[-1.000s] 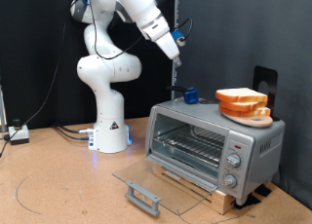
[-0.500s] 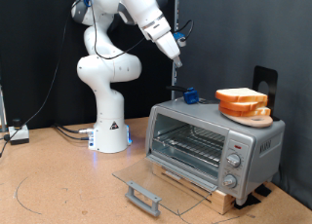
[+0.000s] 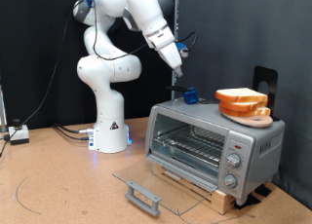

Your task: Make a piece of toast with the oven

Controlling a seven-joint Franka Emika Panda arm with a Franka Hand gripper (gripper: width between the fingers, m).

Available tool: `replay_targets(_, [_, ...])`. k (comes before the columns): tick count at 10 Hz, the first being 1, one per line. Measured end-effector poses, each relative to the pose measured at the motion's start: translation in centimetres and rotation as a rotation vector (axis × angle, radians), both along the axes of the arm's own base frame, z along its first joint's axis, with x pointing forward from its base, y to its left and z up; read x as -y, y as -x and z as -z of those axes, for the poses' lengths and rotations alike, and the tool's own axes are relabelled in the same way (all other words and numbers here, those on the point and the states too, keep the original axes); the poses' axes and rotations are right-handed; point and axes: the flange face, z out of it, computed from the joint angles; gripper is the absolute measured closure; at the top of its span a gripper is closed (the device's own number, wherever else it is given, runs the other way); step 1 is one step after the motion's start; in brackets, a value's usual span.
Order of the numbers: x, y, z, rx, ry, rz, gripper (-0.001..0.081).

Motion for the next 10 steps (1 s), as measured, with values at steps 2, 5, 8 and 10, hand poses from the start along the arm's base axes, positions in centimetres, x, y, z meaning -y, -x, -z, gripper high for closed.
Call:
replay_targets(2, [-0.5,-0.6,1.2,-0.014,0.010,0.010,-0.0002])
replay_targets(5, [-1.6,-1.6,3.0,0.008,0.026,0.001,-0.0002])
replay_targets(8, [-3.2,-2.2,4.9,0.013,0.037,-0.014,-0.0002])
replay_targets(10, [-4.5,-2.3,6.1,0.014,0.025,-0.034,-0.0002])
